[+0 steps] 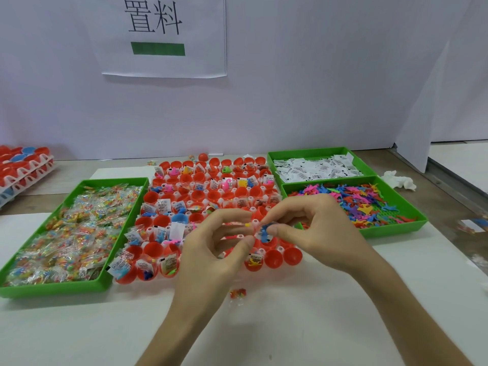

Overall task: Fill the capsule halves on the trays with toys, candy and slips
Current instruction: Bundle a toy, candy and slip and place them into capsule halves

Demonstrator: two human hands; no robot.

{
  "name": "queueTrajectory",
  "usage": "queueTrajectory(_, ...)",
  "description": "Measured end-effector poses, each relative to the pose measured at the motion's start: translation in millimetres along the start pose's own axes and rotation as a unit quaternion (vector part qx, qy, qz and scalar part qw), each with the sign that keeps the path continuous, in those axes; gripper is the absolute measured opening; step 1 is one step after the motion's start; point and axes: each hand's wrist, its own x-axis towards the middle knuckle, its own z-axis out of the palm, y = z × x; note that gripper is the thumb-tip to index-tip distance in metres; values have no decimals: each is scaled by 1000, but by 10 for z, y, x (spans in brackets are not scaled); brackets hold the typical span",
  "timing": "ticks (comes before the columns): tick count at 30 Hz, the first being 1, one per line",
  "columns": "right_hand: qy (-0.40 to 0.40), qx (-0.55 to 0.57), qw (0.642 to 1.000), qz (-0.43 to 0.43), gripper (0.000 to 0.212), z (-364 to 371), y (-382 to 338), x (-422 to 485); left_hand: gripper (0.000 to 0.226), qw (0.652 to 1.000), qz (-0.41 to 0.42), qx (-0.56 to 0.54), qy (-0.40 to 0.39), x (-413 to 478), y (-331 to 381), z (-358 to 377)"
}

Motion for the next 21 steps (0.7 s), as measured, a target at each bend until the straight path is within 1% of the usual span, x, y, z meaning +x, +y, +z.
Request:
queueTrajectory(3,-13,-52,998,10,18,-93,42,-10,29,999,9,-1,43,10,-6,-30)
queueTrajectory(7,-59,-90,994,14,15,-60,79,-10,24,996,19,-1,91,41,-14,-73)
queueTrajectory(11,-88,-122,988,24,13,3,125,-5,22,995,33,7,94,35,-17,-68)
queueTrajectory(15,-95,-134,986,32,14,39,138,-3,11,995,31,-5,94,25,-4,-51)
queueTrajectory(21,-107,-166,980,32,16,65,125,-11,14,994,6,-24,103,33,-11,-68)
